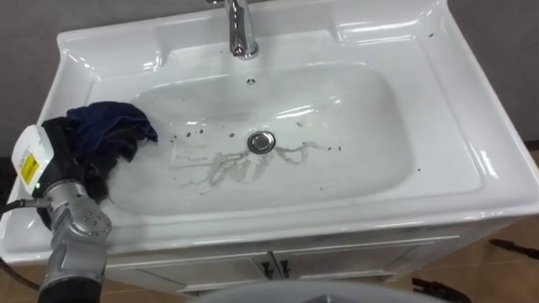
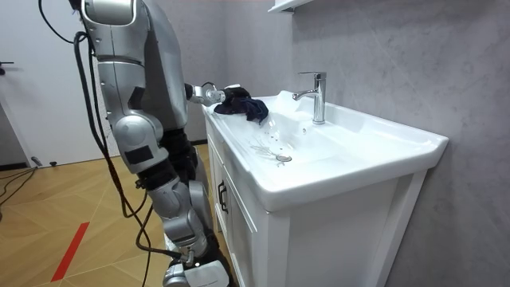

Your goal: Wipe basin

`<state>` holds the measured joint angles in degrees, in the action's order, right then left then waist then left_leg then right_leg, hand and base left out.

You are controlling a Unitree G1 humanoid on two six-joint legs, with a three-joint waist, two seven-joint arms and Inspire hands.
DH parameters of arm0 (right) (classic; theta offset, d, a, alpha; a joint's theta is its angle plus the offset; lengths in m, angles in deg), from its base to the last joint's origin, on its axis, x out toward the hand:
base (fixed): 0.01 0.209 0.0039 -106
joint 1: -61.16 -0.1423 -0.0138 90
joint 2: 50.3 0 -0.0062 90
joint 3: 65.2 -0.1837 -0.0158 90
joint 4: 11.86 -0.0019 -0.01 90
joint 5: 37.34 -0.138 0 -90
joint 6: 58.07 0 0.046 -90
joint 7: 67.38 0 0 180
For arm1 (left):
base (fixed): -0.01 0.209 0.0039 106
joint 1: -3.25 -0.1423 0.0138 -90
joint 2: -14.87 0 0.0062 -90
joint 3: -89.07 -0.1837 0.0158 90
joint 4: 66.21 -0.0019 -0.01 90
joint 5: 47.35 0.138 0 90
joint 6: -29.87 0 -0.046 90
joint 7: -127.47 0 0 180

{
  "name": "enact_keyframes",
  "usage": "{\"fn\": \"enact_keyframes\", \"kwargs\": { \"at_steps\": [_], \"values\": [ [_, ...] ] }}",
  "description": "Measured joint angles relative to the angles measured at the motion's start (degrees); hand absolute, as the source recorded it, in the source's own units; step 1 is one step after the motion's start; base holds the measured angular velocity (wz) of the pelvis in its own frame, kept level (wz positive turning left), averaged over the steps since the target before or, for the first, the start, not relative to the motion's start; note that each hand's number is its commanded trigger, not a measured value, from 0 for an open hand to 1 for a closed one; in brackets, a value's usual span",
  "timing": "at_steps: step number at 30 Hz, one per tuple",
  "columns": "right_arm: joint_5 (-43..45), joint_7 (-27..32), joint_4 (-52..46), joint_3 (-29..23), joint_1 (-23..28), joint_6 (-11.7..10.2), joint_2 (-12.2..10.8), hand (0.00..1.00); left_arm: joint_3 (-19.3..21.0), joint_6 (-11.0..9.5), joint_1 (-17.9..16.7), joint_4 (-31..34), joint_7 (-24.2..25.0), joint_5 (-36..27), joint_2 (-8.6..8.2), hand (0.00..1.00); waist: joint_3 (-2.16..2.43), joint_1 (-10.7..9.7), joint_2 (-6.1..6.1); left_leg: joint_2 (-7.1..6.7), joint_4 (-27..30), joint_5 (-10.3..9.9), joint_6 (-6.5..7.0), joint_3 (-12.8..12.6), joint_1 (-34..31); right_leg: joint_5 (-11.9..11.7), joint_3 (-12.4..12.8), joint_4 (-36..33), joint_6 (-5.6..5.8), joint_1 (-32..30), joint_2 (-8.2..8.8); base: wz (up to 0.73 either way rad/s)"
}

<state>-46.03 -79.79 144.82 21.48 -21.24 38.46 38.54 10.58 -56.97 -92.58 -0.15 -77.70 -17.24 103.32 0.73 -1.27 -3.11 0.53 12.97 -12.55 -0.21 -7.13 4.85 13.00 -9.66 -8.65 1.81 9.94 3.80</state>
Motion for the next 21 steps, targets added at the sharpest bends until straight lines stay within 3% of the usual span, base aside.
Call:
{"fn": "enact_keyframes", "kwargs": {
  "at_steps": [1, 6, 16, 21],
  "values": [
    [-0.1, 0.0, 0.0, 0.3, 0.0, -0.6, -0.1, 0.0, -0.4, 0.6, 0.0, 1.3, 0.1, 0.1, 0.02, 1.0, -0.41, -0.1, 0.19, -0.09, 0.3, 0.0, 0.0, 0.7, -0.5, 0.0, -0.5, 0.0, -0.01, 0.0, 0.0, 0.18],
    [-0.1, 0.0, 0.9, 0.9, -0.7, -2.3, -0.6, 0.0, -2.1, 0.6, 0.0, 4.6, 0.4, 1.0, 0.01, 1.0, -0.95, -0.7, 0.47, -0.23, 0.7, 0.0, -0.02, 2.2, -1.4, 0.0, -1.7, 0.1, -0.02, -0.1, -0.04, 0.17],
    [0.1, 0.6, 2.9, 1.0, -1.9, -4.7, -0.9, 0.0, -5.9, -0.1, 0.0, 18.9, 0.7, 2.2, 0.1, 1.0, -0.94, -1.2, 0.02, -0.27, 0.7, 0.0, -0.04, 2.5, -3.0, -0.2, -2.0, -0.1, -0.06, -1.6, -0.03, 0.01],
    [0.1, 0.6, 2.9, 1.0, -1.9, -5.7, -0.9, 0.0, -8.3, -1.2, 0.0, 19.8, 0.7, 2.3, 0.08, 1.0, -1.15, -2.1, -0.44, -0.18, 0.5, 0.0, -0.05, 2.5, -2.3, -0.2, -1.7, 0.0, -0.06, -1.1, -0.08, -0.03]
  ]
}}
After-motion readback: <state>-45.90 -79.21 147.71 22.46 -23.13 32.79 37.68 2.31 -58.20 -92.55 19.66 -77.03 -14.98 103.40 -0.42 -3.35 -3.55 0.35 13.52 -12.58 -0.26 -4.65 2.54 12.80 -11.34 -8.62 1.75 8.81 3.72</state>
